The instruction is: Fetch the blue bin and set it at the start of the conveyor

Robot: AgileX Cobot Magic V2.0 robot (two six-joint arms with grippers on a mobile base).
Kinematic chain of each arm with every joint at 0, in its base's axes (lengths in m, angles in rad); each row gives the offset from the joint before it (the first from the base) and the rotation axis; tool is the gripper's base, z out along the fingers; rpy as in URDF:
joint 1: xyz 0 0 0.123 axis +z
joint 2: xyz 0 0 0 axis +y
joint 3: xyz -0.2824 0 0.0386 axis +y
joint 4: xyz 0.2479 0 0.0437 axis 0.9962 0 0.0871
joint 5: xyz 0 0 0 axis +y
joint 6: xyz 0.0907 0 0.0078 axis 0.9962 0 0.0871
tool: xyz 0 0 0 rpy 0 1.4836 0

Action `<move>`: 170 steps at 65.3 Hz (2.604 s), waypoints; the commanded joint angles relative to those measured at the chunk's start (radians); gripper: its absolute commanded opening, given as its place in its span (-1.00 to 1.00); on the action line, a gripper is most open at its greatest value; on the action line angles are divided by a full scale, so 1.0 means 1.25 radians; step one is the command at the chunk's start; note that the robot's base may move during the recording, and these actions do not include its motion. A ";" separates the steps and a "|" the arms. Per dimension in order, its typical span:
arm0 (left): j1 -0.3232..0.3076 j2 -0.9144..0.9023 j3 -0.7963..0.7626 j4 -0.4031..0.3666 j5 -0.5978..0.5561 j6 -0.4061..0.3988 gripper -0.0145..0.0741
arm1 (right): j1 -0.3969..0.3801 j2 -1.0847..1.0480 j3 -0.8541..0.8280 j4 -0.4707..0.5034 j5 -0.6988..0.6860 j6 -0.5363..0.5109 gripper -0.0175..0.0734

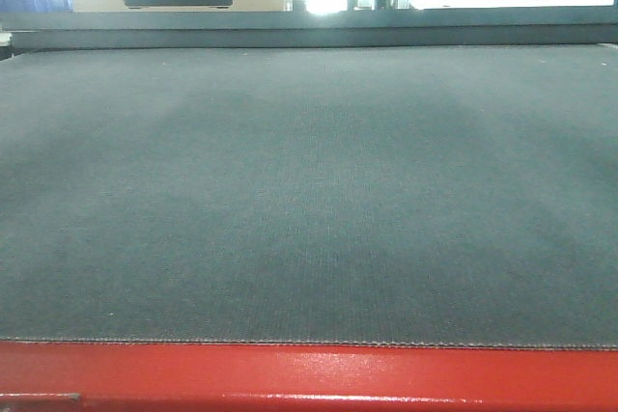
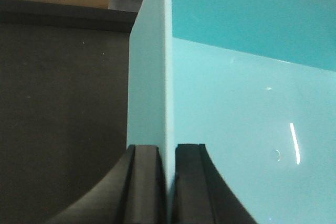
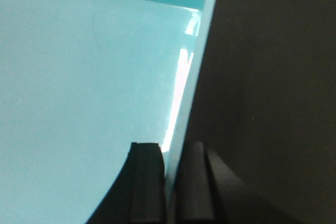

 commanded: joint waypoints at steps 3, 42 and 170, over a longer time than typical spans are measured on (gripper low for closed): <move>0.004 -0.011 -0.005 0.012 -0.051 0.000 -0.92 | -0.007 -0.005 -0.008 -0.035 -0.019 -0.018 -0.95; 0.004 -0.011 -0.005 0.010 -0.059 0.000 -0.92 | -0.007 -0.005 -0.008 -0.034 -0.045 -0.018 -0.95; 0.174 -0.084 0.434 0.135 0.034 0.048 -0.92 | -0.088 0.007 0.358 -0.119 -0.079 -0.018 -0.97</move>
